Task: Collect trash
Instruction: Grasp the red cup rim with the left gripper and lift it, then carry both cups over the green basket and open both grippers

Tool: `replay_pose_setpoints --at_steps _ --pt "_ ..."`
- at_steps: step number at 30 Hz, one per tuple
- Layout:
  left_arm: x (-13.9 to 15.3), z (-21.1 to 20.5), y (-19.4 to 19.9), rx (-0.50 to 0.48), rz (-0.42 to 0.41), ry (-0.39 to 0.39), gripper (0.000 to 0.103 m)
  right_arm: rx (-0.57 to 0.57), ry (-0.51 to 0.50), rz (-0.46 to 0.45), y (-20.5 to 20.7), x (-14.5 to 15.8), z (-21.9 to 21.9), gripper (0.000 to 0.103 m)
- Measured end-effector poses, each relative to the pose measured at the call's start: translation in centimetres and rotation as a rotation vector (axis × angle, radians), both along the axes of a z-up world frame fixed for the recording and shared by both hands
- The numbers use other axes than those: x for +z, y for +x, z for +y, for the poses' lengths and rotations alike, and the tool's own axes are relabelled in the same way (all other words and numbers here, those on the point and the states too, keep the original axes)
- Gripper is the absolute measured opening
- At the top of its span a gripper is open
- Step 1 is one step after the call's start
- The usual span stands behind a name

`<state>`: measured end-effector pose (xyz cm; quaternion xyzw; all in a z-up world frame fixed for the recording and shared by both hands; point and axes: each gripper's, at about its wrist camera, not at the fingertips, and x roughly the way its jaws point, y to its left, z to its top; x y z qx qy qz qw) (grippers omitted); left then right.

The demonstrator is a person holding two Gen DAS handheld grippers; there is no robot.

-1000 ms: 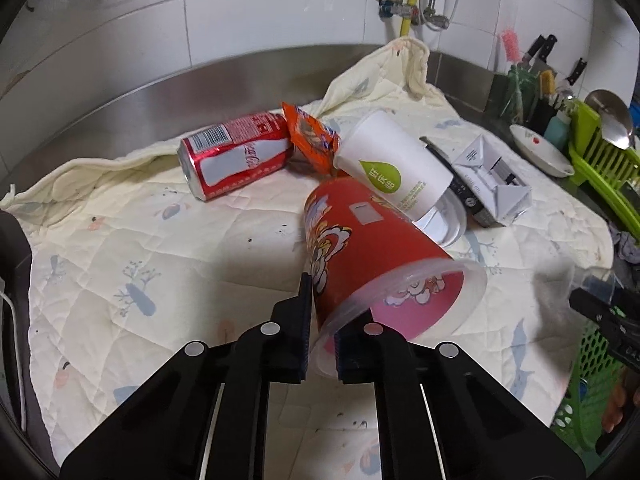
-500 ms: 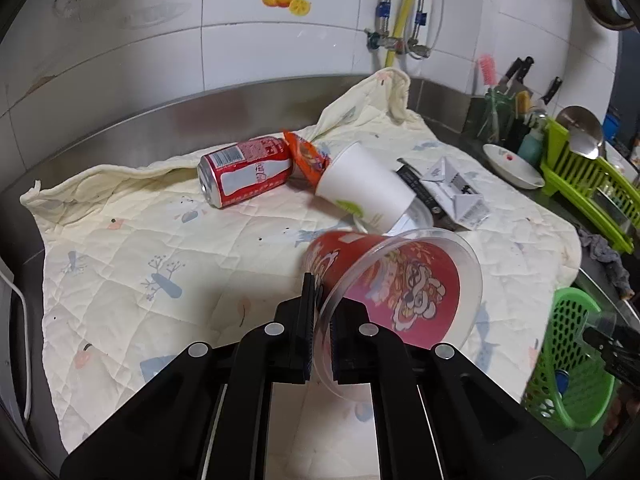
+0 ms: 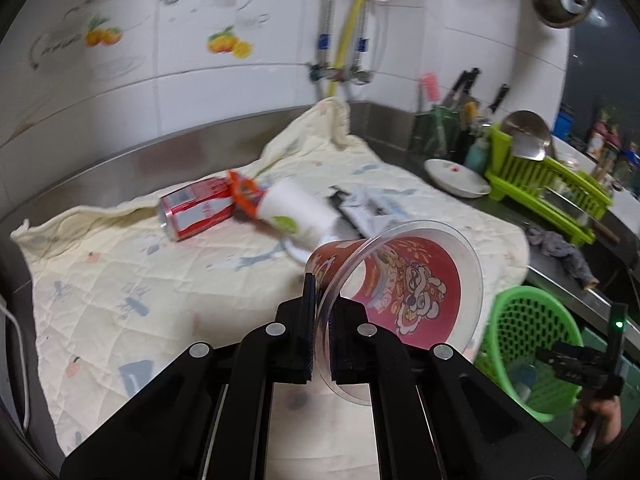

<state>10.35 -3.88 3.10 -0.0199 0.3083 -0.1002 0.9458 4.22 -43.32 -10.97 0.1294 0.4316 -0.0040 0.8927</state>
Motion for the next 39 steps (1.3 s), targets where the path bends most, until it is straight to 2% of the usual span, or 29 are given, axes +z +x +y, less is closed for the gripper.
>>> replay_pose_setpoints --at_steps 10,14,20,24,33,39 --pt "-0.5 -8.9 -0.8 -0.225 0.007 -0.001 0.004 -0.057 0.011 -0.048 -3.7 1.4 -1.7 0.074" --pt "-2.0 -13.9 -0.8 -0.336 0.037 0.006 0.004 -0.085 -0.032 -0.069 -5.4 2.4 -2.5 0.075" --pt "-4.3 -19.7 -0.9 -0.451 0.074 0.012 0.004 -0.126 -0.100 -0.102 -8.2 3.5 -3.7 0.076" --pt "-6.0 -22.7 -1.0 -0.508 0.102 0.030 0.004 -0.166 -0.090 -0.114 -9.5 3.5 -5.0 0.078" --pt "-10.9 -28.7 -0.9 -0.584 0.130 0.165 0.005 -0.228 -0.061 -0.094 -11.0 2.3 -7.1 0.078" --pt "-12.8 -30.7 -1.7 -0.611 0.100 0.248 0.009 -0.250 -0.051 -0.095 -11.5 2.1 -7.8 0.078"
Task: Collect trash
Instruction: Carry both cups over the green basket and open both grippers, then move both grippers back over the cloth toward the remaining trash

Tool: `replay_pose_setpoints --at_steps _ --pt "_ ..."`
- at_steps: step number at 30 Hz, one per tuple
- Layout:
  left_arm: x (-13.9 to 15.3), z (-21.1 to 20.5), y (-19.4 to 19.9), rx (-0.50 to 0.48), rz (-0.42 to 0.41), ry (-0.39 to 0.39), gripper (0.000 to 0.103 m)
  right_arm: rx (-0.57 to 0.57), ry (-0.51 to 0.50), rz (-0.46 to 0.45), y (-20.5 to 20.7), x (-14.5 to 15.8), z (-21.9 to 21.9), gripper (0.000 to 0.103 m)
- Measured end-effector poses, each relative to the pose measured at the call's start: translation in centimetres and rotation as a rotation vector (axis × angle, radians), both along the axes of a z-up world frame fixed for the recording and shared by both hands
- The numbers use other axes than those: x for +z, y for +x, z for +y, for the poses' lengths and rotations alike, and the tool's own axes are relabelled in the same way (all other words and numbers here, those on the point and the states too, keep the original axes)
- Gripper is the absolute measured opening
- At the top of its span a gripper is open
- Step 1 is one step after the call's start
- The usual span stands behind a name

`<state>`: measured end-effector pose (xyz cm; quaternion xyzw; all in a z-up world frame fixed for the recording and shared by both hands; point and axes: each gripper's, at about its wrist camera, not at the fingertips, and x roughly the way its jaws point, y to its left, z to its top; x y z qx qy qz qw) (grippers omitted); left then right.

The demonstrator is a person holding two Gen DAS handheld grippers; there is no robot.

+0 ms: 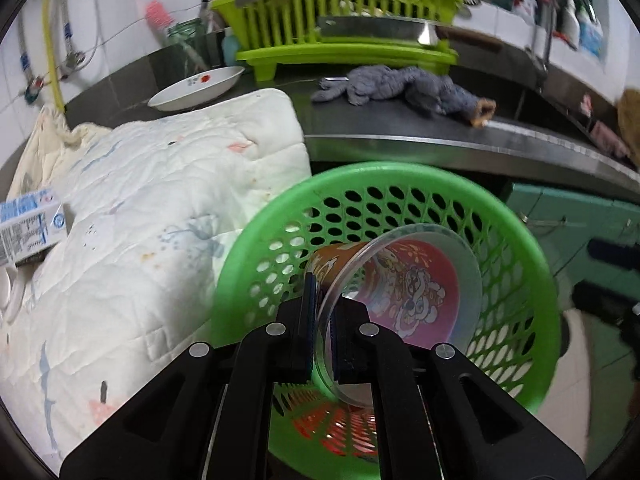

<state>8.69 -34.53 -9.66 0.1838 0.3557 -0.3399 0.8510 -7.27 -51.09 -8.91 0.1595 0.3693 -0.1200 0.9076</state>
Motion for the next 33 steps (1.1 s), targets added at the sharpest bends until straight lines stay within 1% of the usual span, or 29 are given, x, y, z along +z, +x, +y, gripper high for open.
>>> replay_pose_setpoints --at_steps 3,5,7,9,11,17,20,28,33 --pt "-0.7 -0.5 -0.4 -0.024 -0.014 0.019 0.011 -0.003 0.004 -0.001 -0.2 -0.1 0.0 0.078" --pt "-1.1 -0.6 -0.5 -0.031 -0.019 0.029 0.025 -0.003 0.007 0.000 -0.2 -0.2 -0.1 0.078" --pt "-1.1 -0.3 -0.6 -0.037 -0.011 0.016 0.026 -0.001 0.008 -0.001 -0.2 -0.3 0.1 0.078" --pt "-1.0 0.0 -0.7 -0.032 -0.013 0.010 0.031 0.001 0.009 0.000 -0.2 -0.3 0.1 0.078" --pt "-0.7 0.4 -0.7 -0.028 -0.012 -0.003 0.038 0.005 0.010 -0.002 0.0 -0.3 0.3 0.078" --pt "0.3 1.7 -0.8 -0.010 -0.025 -0.016 0.039 0.022 0.008 -0.009 0.4 0.0 0.9 0.078" --pt "0.9 2.6 -0.8 0.006 -0.027 -0.020 0.041 0.033 0.005 -0.014 0.6 0.3 1.4 0.078" --pt "2.9 5.8 -0.2 0.082 -0.013 -0.045 0.047 0.085 0.016 -0.031 2.0 1.2 3.2 0.079" --pt "3.9 7.8 0.3 0.139 -0.018 -0.041 0.053 0.130 0.008 -0.037 3.4 1.9 5.0 0.079"
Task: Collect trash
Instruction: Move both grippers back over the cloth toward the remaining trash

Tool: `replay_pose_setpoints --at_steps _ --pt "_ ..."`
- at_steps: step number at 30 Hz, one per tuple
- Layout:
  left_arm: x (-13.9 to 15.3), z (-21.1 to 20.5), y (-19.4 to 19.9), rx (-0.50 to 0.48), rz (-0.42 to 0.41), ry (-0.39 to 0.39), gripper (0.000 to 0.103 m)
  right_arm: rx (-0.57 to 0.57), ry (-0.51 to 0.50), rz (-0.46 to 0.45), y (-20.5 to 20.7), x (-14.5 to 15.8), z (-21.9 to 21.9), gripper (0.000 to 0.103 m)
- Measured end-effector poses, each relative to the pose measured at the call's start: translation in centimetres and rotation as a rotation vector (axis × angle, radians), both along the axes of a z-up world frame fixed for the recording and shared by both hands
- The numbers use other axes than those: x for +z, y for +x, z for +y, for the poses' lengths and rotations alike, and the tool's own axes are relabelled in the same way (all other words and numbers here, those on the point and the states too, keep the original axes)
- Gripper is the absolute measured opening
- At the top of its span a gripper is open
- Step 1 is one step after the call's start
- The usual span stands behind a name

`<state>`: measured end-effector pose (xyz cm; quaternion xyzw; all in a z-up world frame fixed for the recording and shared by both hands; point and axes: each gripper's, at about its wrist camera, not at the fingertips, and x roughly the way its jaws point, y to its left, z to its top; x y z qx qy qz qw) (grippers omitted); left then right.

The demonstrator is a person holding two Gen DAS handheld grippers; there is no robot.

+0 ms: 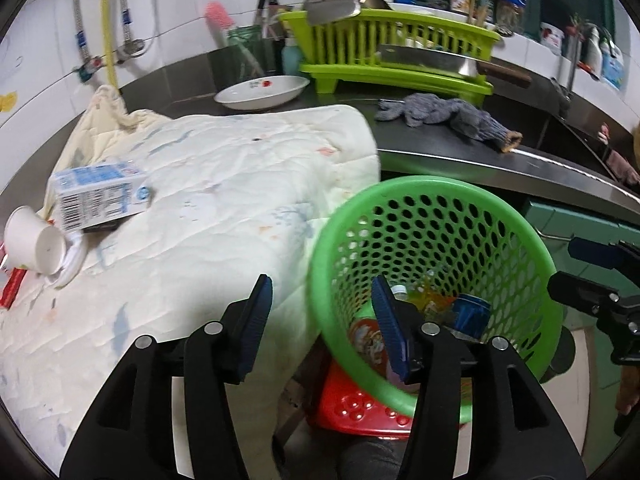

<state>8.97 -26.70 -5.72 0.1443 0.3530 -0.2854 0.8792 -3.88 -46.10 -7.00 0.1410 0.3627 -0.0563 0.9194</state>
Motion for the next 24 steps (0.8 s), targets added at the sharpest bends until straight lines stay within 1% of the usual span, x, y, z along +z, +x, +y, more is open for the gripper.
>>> replay_pose_setpoints --at_steps 5,14,18,24 --pt "0.9 1.8 0.6 0.052 -0.002 -0.002 0.057 0.047 -0.011 -0.002 1.4 0.5 1.6 0.079" --pt "2.1 5.7 1.8 0.142 -0.016 -0.015 0.061 0.127 -0.011 -0.006 3.9 1.4 4.6 0.080" --pt "2.8 8.3 2.7 0.199 -0.019 -0.033 0.062 0.173 -0.002 -0.008 5.6 1.7 6.2 0.080" --pt "3.6 13.0 4.7 0.310 -0.022 -0.048 0.064 0.252 0.020 -0.002 9.2 2.0 9.4 0.080"
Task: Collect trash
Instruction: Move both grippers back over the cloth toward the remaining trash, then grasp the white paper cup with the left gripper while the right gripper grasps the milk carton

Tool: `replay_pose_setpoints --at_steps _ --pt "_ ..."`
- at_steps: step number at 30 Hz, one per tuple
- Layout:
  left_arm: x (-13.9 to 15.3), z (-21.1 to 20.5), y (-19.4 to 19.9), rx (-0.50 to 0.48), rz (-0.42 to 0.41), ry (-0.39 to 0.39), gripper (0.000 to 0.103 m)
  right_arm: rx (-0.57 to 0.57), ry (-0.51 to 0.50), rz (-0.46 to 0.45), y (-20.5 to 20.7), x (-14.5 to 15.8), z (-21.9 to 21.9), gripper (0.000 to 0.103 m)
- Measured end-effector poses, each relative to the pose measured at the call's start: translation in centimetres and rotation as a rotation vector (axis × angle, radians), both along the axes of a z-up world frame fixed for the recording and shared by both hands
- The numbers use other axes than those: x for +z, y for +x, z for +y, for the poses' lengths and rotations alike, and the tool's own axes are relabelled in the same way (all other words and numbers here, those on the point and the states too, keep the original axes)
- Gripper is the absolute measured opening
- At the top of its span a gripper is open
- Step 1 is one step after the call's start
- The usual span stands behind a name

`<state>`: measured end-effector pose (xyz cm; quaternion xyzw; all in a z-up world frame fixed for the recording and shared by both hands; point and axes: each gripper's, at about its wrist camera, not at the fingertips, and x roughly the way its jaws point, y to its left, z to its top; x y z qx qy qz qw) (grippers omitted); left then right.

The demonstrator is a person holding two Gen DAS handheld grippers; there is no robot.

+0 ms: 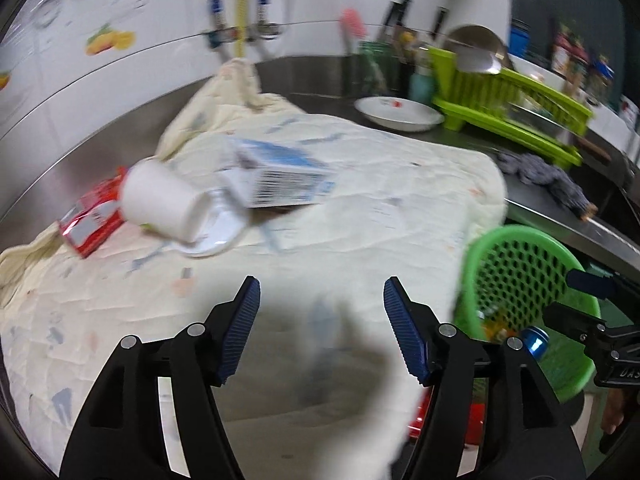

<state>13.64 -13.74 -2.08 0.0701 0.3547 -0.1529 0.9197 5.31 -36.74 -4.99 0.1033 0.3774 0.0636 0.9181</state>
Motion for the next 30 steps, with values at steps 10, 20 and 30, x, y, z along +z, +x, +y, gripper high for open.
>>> replay_pose_setpoints --at_steps 10,20,30 --pt "1.0 7.8 3.9 0.190 0.015 -0.056 0.070 0.124 0.036 0.013 6.5 1.3 5.3 0.080" --pt "1.2 11.6 8.9 0.317 0.102 -0.169 0.078 0.192 0.004 0.011 10.7 1.6 8.0 0.080" --pt "-0.3 11.7 14.6 0.424 0.251 -0.305 0.087 0.231 -0.013 0.011 12.8 1.2 8.2 0.080"
